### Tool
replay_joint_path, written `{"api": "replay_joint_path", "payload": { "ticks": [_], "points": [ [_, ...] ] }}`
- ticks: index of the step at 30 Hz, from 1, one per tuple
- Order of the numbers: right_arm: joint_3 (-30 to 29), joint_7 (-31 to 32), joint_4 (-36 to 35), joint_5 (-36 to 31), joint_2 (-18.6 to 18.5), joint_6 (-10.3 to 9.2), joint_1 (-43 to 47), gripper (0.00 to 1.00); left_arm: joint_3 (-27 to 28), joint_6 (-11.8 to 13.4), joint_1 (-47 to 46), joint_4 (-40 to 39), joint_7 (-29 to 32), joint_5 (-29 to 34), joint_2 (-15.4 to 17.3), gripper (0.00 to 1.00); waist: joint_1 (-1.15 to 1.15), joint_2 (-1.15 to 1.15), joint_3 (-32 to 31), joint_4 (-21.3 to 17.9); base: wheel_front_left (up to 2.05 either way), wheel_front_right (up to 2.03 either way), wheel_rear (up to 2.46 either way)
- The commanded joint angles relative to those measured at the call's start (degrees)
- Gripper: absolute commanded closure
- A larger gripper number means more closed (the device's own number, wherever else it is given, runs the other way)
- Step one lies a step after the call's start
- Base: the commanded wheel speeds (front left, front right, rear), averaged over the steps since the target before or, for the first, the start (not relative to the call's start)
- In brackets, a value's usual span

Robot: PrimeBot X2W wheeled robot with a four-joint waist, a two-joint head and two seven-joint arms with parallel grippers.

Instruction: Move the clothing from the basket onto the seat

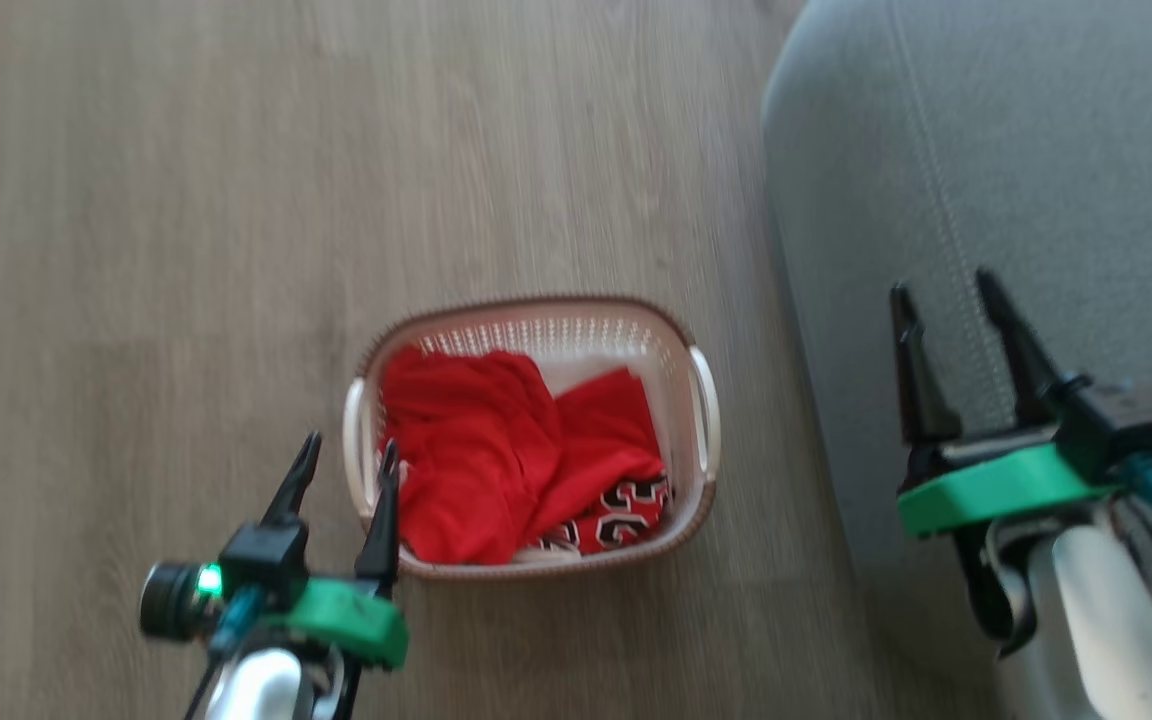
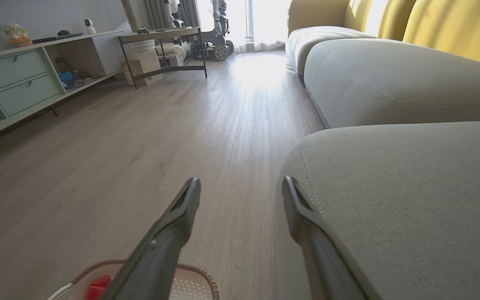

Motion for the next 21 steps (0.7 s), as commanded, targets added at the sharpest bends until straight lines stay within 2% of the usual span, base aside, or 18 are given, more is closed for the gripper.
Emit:
{"api": "replay_joint_path", "payload": {
  "ticks": [1, 13, 21],
  "points": [
    [0.92, -0.60, -2.63, -0.47, 0.12, -0.02, -1.73, 0.00, 1.27, -0.35, -1.79, -0.22, -0.71, 0.32, 0.58, 0.00, 0.00, 0.00, 5.69, -1.82, 0.00, 0.00, 0.00],
    [-1.46, -0.60, -12.30, -0.55, 0.12, -0.02, -7.52, 0.00, -5.19, -3.67, -18.94, 22.15, -0.61, 0.52, 0.58, 0.00, 0.00, 0.00, 17.78, -5.03, 0.00, 0.00, 0.00],
    [-0.58, -0.60, -16.59, 0.36, 0.12, -0.02, -9.64, 0.00, -11.30, -4.14, -27.01, 32.21, 0.79, -1.56, 0.58, 0.00, 0.00, 0.00, 23.69, -7.15, 0.00, 0.00, 0.00]
  ]
}}
